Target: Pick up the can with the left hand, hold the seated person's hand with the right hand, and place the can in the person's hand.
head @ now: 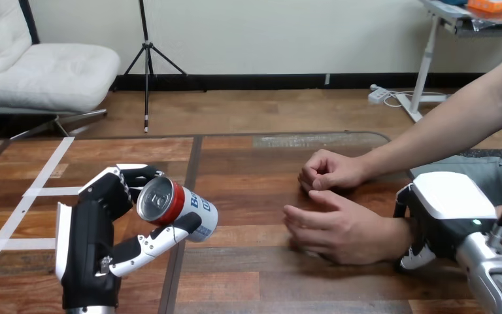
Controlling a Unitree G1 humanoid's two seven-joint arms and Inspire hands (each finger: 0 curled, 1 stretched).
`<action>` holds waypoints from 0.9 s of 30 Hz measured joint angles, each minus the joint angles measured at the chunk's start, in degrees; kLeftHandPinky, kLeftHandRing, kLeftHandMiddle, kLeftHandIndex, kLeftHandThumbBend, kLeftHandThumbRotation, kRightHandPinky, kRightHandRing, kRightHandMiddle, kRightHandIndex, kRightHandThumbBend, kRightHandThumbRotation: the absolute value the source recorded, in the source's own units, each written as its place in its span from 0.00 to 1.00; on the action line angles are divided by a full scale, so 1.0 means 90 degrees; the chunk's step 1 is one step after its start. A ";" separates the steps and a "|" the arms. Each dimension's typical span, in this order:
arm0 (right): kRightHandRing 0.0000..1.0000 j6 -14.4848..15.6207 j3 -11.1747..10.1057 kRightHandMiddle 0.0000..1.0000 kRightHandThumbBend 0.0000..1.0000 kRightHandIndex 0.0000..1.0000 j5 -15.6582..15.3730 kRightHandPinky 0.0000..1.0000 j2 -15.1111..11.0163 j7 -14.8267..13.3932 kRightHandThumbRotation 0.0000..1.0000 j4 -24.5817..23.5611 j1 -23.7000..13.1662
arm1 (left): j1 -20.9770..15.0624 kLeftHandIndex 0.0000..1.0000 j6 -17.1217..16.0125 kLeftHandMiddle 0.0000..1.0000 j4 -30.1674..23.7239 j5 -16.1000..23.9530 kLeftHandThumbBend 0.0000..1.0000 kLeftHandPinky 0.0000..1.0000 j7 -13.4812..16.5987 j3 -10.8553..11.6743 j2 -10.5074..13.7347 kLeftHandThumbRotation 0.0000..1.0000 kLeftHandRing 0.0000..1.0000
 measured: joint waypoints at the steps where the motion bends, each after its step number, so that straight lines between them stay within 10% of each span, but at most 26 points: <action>1: 0.29 0.0010 -0.0033 0.38 0.84 0.49 0.0000 0.21 0.0000 0.0007 0.00 -0.0088 0.0058 | 0.0001 0.50 0.0003 0.47 0.0003 -0.0002 0.76 0.42 0.0000 0.0002 0.0001 0.00 0.43; 27: 0.38 0.0452 -0.0571 0.46 0.91 0.51 -0.0023 0.29 0.0012 0.0441 0.00 -0.1989 0.1126 | 0.0003 0.50 0.0008 0.47 0.0037 0.0023 0.77 0.43 -0.0003 -0.0008 -0.0001 0.00 0.43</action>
